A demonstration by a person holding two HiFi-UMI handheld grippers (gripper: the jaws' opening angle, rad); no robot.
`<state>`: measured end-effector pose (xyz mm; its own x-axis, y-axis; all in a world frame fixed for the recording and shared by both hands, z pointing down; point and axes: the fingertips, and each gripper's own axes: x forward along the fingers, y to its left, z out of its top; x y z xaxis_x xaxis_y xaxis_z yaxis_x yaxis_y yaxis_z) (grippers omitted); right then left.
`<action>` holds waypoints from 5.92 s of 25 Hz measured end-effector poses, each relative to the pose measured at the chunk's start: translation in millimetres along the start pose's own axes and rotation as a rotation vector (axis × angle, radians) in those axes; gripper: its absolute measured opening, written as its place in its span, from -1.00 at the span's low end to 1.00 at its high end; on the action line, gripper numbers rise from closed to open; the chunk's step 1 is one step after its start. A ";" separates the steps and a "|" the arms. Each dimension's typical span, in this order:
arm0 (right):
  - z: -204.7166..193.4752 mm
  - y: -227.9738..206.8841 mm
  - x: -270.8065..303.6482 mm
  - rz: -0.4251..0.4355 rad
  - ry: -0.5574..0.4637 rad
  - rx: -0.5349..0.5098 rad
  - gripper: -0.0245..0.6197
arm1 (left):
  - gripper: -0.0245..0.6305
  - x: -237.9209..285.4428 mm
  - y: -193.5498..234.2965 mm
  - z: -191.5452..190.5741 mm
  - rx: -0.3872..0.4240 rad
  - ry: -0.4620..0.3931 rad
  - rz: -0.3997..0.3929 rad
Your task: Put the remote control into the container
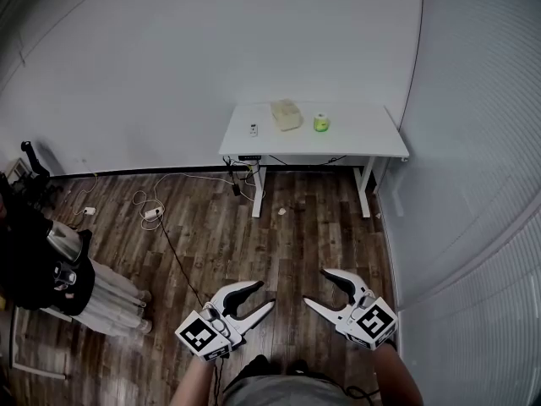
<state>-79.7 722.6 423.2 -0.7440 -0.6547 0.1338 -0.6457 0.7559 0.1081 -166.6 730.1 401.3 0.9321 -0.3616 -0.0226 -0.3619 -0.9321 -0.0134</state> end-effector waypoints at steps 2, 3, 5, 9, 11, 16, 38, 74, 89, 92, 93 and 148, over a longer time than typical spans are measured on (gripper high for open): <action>-2.2 0.0 3.6 0.004 0.006 0.005 -0.12 | -0.44 -2.0 2.8 -1.4 -0.007 -0.004 0.007; -3.4 0.3 6.2 0.007 0.010 0.007 -0.12 | -0.44 -3.5 4.7 -2.1 -0.011 -0.005 0.010; -5.3 0.8 12.8 0.011 0.017 0.011 -0.12 | -0.44 -7.5 9.8 -3.1 -0.015 -0.010 0.014; -4.9 -3.2 30.6 0.007 0.029 0.009 -0.12 | -0.44 -14.1 26.9 -4.1 -0.021 -0.021 0.013; -3.2 -5.9 44.3 0.000 0.032 0.009 -0.12 | -0.44 -19.0 39.8 -4.7 -0.023 -0.028 0.007; 2.2 -9.9 83.5 -0.045 0.061 0.005 -0.12 | -0.44 -34.5 76.5 -8.5 -0.032 -0.037 -0.007; -4.0 -26.9 190.2 -0.086 0.123 0.031 -0.12 | -0.44 -62.3 184.5 -23.1 -0.098 -0.050 -0.059; -13.2 -198.4 179.2 0.137 0.024 0.034 -0.12 | -0.44 109.9 232.1 -10.6 -0.055 0.007 0.083; -20.3 -229.0 192.3 0.181 0.031 0.042 -0.12 | -0.44 127.0 253.6 -11.5 -0.056 -0.016 0.144; -19.7 -229.2 205.6 0.191 0.036 0.036 -0.13 | -0.44 124.1 268.2 -11.1 -0.061 -0.024 0.140; -20.1 -231.1 210.8 0.187 0.038 0.034 -0.12 | -0.44 123.5 274.3 -11.5 -0.062 -0.025 0.138; -27.7 -446.1 392.2 0.092 0.069 0.060 -0.12 | -0.43 227.3 537.5 -49.0 -0.096 0.066 0.050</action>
<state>-78.6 128.8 454.8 -0.7885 -0.5788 0.2080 -0.5856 0.8099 0.0337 -148.5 145.9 437.9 0.9129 -0.4057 0.0445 -0.4080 -0.9093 0.0816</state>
